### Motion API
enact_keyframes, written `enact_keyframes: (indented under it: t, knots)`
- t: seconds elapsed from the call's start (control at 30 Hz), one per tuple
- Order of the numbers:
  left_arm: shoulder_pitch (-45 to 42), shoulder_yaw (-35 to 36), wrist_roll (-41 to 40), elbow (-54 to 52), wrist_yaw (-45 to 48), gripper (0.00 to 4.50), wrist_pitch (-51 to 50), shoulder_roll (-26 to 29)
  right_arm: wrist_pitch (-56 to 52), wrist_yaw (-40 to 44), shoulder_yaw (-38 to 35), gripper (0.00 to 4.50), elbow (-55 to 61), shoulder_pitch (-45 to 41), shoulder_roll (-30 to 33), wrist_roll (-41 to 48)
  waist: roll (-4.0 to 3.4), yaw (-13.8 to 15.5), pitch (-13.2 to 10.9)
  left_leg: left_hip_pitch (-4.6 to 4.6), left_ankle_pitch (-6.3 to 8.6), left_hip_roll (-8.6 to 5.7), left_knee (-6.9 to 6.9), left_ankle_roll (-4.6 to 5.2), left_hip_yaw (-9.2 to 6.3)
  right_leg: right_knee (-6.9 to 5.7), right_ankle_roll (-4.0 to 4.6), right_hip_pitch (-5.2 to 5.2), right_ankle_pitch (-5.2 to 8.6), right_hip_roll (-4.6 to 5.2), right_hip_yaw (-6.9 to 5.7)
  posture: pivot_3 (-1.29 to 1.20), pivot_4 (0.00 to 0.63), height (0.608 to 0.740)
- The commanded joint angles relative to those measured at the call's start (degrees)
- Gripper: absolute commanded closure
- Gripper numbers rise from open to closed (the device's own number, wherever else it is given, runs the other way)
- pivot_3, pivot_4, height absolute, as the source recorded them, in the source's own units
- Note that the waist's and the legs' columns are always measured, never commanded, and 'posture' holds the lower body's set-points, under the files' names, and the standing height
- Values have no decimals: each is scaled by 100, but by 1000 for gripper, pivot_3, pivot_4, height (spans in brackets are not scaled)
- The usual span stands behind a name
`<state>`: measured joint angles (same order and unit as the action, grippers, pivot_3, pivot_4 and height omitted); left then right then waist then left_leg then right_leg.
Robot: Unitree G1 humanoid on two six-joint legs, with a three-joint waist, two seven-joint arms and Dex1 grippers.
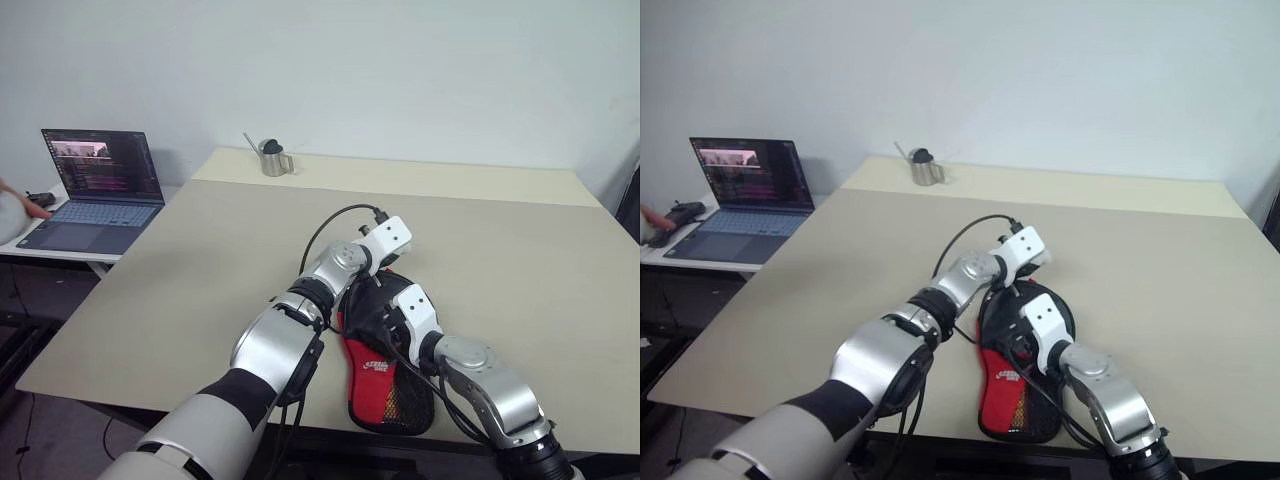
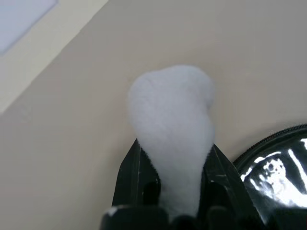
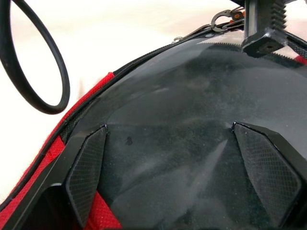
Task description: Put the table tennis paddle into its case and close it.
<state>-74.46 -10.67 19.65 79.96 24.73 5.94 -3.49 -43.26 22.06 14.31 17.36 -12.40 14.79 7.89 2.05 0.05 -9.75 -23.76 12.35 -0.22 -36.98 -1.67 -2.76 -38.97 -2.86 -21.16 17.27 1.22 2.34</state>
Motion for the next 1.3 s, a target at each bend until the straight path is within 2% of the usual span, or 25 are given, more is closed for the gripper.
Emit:
enact_keyframes:
  t: [0.03, 0.33, 0.63, 0.87, 1.03, 1.3]
  knots:
    - [-331, -119, 216, -146, -394, 4078, 318, -83, -685, -128, 88, 0, -274, 496, 52, -16, 0, 0, 0, -1, 0, -2, 0, 0, -4, 1, -1, 0, 0, 2, 0, 0, 150, 740]
    - [-542, -332, 609, -115, -1077, 4078, 572, -273, -883, -277, 70, 0, 45, 684, 51, 27, 0, 5, 0, -5, 0, -11, 2, 0, -16, 2, -5, -1, 3, 10, -5, 0, 150, 740]
    - [-483, -1155, 1467, -60, -1282, 4078, 913, -505, -1056, -410, 15, 0, 334, 897, 17, 59, 0, 24, 0, -9, 0, -17, 4, 0, -16, 6, -23, -1, 14, 16, -6, 0, 150, 740]
    - [-478, -1538, 1807, -71, -1543, 4078, 1377, -808, -1140, -480, 37, 0, 476, 1002, 2, 82, 0, 79, -1, -14, 0, -15, 5, 0, -18, 10, -28, -2, 17, 23, -9, 0, 150, 740]
    - [-217, -1616, 1852, -42, -1455, 4078, 1426, -671, -1133, -499, 55, 0, 437, 972, -27, 85, -2, 86, 0, -14, 0, -15, 5, 0, -17, 10, -29, -1, 18, 26, -11, 0, 150, 740]
    - [95, -1446, 1706, -2, -1166, 4078, 915, -270, -1094, -378, 74, 0, 298, 765, -14, 103, -3, -7, 2, -10, 0, -16, 8, 0, -16, 9, -28, -2, 17, 20, -7, 0, 150, 740]
